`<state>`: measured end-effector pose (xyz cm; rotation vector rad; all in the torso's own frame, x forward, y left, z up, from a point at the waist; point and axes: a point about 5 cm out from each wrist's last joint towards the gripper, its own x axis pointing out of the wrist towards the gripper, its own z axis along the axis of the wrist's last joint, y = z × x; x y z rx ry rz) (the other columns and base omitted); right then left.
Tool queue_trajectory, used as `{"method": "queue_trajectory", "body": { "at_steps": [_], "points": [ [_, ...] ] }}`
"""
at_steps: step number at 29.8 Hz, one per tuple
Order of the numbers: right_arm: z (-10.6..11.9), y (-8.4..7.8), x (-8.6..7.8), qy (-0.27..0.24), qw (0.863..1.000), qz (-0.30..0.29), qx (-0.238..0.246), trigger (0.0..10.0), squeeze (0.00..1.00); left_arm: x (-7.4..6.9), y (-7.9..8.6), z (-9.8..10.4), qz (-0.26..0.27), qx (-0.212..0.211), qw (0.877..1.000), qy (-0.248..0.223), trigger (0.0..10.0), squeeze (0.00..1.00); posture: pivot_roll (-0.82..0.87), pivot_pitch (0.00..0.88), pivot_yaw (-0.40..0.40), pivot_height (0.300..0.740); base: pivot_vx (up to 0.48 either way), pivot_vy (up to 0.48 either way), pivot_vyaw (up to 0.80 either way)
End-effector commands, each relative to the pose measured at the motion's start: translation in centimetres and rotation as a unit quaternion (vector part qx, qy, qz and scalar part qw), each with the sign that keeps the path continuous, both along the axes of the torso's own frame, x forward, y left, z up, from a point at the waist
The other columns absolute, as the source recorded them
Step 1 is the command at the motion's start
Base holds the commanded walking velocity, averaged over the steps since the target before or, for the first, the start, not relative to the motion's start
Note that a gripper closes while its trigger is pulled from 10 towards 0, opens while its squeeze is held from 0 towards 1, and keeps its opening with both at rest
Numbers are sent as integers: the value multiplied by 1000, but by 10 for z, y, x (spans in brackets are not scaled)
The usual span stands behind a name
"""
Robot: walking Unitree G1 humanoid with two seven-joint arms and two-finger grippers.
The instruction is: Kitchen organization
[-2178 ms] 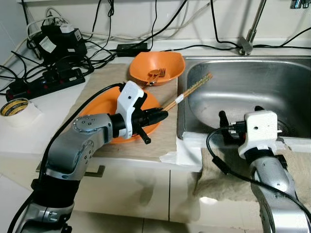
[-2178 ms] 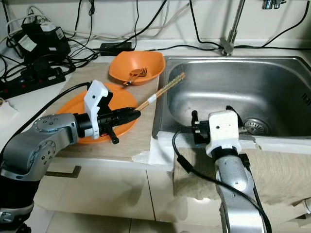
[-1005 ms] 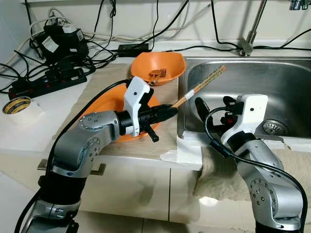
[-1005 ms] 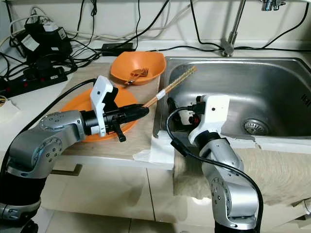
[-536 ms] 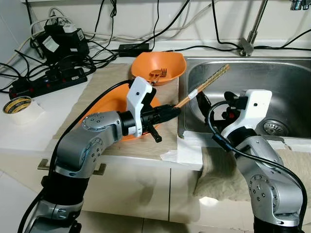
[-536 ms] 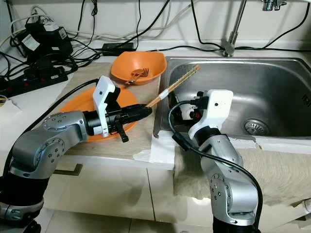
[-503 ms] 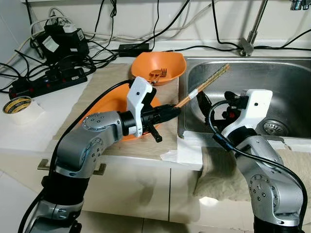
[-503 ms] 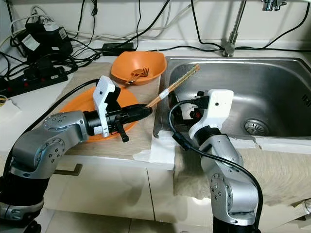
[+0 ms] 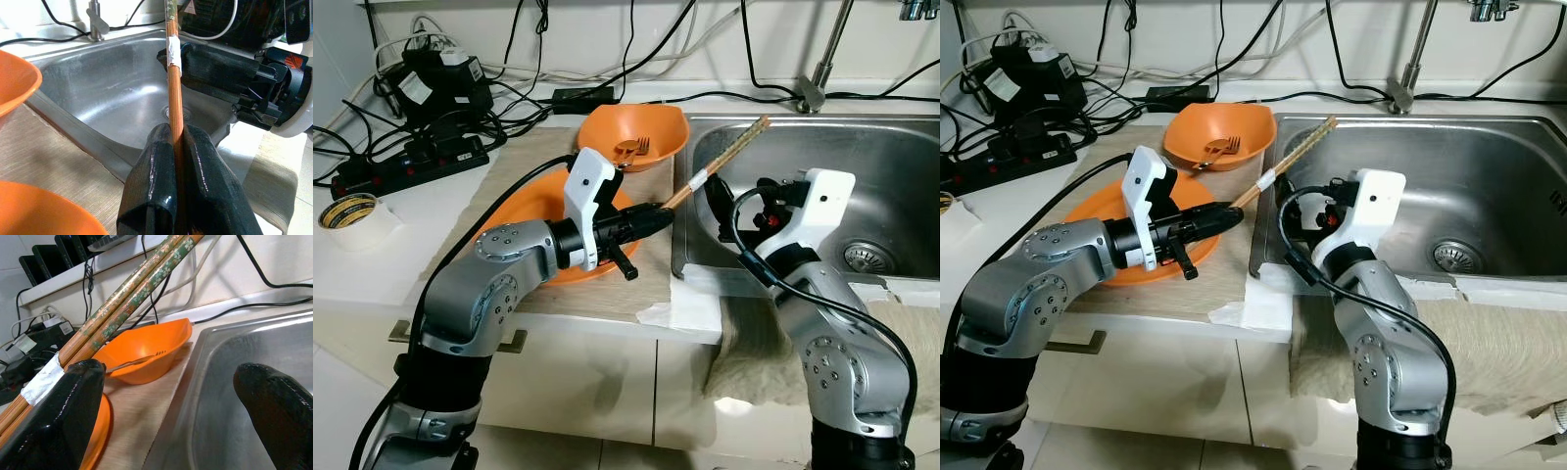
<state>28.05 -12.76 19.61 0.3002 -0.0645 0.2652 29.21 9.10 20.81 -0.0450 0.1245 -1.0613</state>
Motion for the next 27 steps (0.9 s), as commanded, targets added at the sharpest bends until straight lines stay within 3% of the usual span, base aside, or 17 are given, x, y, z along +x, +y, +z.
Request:
{"method": "queue_trajectory", "body": {
  "at_steps": [1, 7, 13, 27],
  "points": [
    [7, 11, 4, -16, 1000, 20, 1, 10000, 0, -8, -13, 4, -44, 3, 999, -7, 0, 0, -4, 0, 67, 736, 0, 0, 0],
    [11, 16, 10, -20, 999, 29, 8, 10000, 0, -8, -15, 4, -47, 2, 999, -9, 0, 0, -5, 0, 68, 736, 0, 0, 0],
    [20, 32, 9, -30, 996, 80, 24, 10000, 0, -1, -14, 0, -25, 11, 1000, -8, 0, 0, -2, 0, 66, 736, 0, 0, 0],
    [8, 29, 5, -12, 997, 82, 8, 10000, 0, 18, -9, 9, 27, 1, 999, -23, 0, 0, -11, 0, 74, 736, 0, 0, 0]
  ]
}}
